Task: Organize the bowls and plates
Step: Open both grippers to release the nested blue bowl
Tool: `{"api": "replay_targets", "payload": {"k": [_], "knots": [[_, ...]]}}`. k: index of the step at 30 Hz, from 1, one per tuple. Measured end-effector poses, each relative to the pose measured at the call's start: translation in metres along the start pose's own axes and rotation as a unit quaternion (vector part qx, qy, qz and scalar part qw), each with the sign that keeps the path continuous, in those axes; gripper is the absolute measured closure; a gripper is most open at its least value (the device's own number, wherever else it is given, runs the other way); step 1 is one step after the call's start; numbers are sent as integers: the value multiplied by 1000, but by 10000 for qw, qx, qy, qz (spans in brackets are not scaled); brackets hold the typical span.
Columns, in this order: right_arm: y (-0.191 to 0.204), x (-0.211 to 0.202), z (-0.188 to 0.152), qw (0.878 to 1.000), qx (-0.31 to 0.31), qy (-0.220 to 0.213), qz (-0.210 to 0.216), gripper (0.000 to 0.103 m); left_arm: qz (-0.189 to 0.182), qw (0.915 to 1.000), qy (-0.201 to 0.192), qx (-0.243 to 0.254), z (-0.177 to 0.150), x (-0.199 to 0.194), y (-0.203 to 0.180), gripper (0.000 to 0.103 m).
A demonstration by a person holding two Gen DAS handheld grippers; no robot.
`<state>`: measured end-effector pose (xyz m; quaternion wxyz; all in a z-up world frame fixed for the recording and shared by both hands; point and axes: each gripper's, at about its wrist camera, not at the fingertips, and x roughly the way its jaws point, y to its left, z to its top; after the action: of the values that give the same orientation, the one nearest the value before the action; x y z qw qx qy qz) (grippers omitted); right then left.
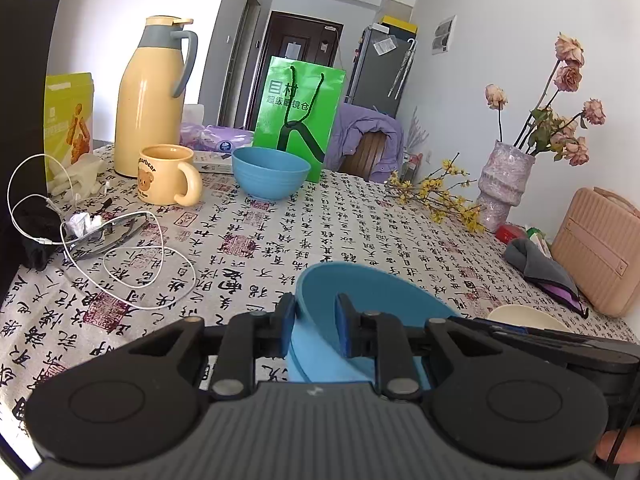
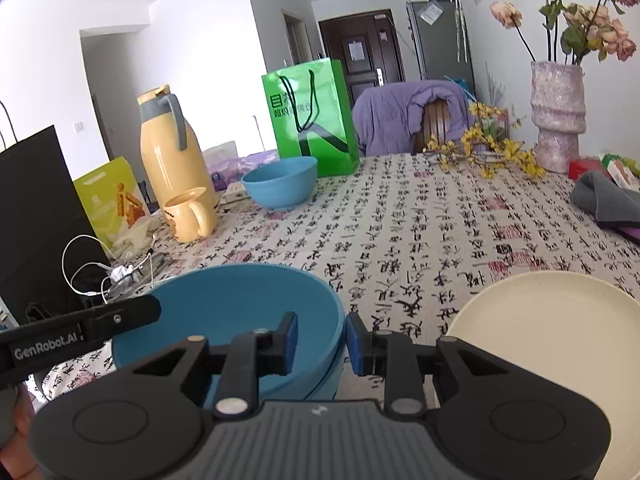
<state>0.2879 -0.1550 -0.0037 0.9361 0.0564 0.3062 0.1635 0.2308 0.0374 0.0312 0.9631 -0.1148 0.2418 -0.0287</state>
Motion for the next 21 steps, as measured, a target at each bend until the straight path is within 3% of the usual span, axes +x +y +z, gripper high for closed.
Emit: {"api": "replay_targets", "payload": {"k": [13, 15, 17, 21], "knots": [[4, -13, 3, 9993, -187, -283, -166, 65, -63, 9998, -157, 125, -2, -17, 2, 75], [8, -19, 1, 9988, -289, -357, -177, 63, -44, 9991, -336, 256, -4, -26, -1, 65], [14, -26, -2, 9980, -431, -429, -164, 62, 10, 9976, -528, 454, -8, -38, -5, 62], [25, -42, -14, 9956, -712, -597, -104, 55, 97, 9956, -679, 638, -18, -59, -5, 38]]}}
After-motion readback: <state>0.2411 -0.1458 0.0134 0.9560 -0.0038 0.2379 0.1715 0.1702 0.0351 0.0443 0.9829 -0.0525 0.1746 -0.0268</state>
